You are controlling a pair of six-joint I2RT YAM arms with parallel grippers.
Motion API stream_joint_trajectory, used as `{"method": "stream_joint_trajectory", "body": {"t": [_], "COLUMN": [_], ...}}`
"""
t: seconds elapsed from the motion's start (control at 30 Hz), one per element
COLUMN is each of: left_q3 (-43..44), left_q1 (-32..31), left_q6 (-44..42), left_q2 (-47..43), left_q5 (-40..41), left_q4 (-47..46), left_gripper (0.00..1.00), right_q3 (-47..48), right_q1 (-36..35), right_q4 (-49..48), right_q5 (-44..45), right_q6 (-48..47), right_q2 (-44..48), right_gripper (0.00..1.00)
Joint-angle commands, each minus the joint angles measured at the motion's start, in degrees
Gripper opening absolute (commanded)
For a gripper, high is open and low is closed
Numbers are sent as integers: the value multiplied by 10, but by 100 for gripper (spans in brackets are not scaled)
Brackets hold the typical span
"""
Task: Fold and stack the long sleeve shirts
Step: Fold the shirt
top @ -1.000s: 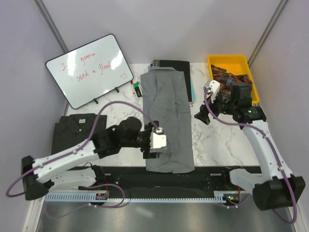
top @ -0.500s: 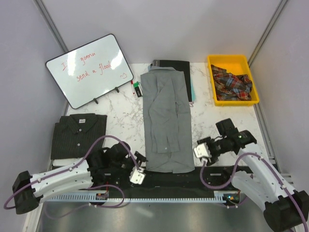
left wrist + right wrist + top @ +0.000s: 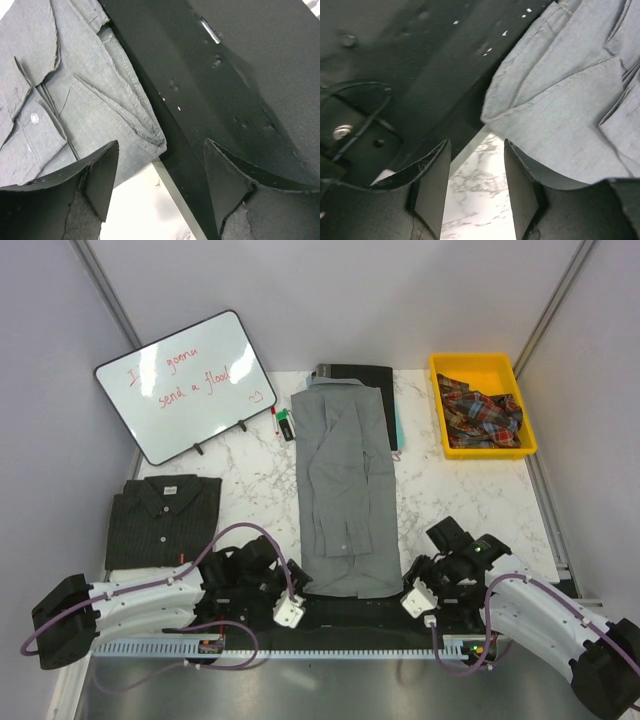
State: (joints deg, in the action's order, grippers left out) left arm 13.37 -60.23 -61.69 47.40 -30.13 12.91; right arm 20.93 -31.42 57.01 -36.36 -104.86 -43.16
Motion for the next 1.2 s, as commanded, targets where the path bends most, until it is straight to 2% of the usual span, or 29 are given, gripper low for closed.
{"method": "stream_joint_trajectory", "body": {"t": [0.0, 0.27, 0.37, 0.47, 0.63, 0.73, 0.8, 0.9, 1.17], "left_q3": [-13, -20, -18, -15, -11, 15, 40, 89, 3], "left_q1": [0, -1, 0, 3, 3, 3, 3, 3, 3], "left_q6": [-53, -100, -106, -117, -167, -132, -61, -5, -134], "left_q2": [23, 91, 103, 70, -74, -100, -69, 4, -29], "left_q5": [24, 46, 74, 81, 51, 62, 95, 135, 106], "left_q4": [-64, -120, -150, -133, 23, 56, 53, 56, 13], "left_gripper": [74, 67, 63, 62, 63, 65, 66, 67, 67], "right_q3": [2, -26, -25, -22, -23, -17, -11, 0, 7], "right_q1": [-37, -110, -119, -120, -122, -123, -122, -123, -123], "right_q4": [-107, -206, -212, -209, -196, -193, -194, -191, -198], "right_q5": [5, 42, 52, 53, 56, 57, 54, 52, 61], "right_q6": [63, 139, 143, 142, 131, 135, 148, 160, 159], "right_q2": [-28, -37, -52, -54, -47, -48, -52, -63, -75], "right_gripper": [54, 51, 49, 50, 51, 52, 52, 52, 51]}}
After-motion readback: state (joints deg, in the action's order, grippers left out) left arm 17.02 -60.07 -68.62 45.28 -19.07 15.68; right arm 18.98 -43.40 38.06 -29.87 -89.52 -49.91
